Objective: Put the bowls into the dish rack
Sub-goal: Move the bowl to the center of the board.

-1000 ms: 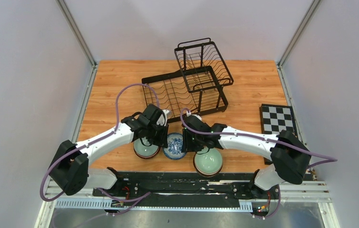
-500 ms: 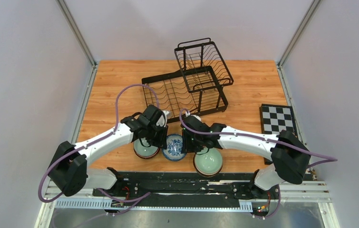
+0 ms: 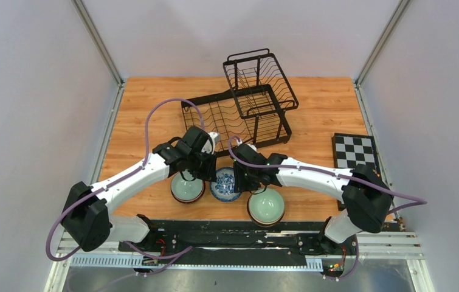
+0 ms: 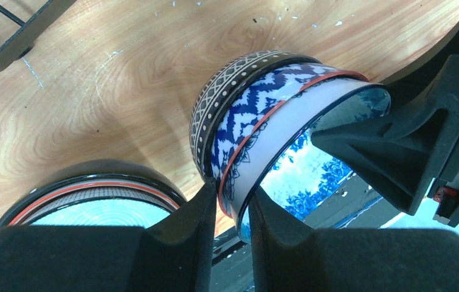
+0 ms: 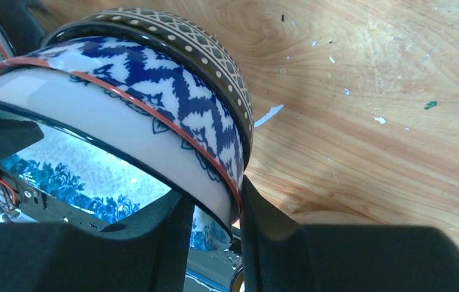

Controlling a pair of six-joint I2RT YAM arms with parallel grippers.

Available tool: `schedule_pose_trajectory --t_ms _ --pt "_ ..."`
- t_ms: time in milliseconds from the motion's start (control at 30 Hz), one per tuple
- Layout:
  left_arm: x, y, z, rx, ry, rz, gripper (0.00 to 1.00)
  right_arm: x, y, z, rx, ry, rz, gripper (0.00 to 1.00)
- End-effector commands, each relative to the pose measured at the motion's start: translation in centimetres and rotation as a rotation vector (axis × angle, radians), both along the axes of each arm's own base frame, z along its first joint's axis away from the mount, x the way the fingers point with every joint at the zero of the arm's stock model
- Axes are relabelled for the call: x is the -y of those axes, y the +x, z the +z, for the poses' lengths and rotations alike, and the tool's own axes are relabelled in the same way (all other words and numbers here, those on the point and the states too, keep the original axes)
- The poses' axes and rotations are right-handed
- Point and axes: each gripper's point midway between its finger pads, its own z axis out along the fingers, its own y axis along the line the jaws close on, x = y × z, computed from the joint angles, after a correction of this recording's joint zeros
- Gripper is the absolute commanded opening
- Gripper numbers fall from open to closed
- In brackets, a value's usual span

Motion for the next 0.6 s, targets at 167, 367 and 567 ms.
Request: schedule_pose_trajectory --t_ms 167,367,567 --pt "3.0 1.0 2.6 0.063 -0.116 -0.057 0.30 -3.0 1.6 2.4 0.048 0.106 0.025 0.41" --pt "2.0 1.8 2.6 0.103 -0.057 -0.029 0.39 -3.2 2.4 3.9 0.090 0.111 0.023 0.44" --pt "1.3 2.5 2.5 0.129 -0.010 -0.008 0.44 -3.2 3.3 5.0 0.129 0.096 0.021 0.47"
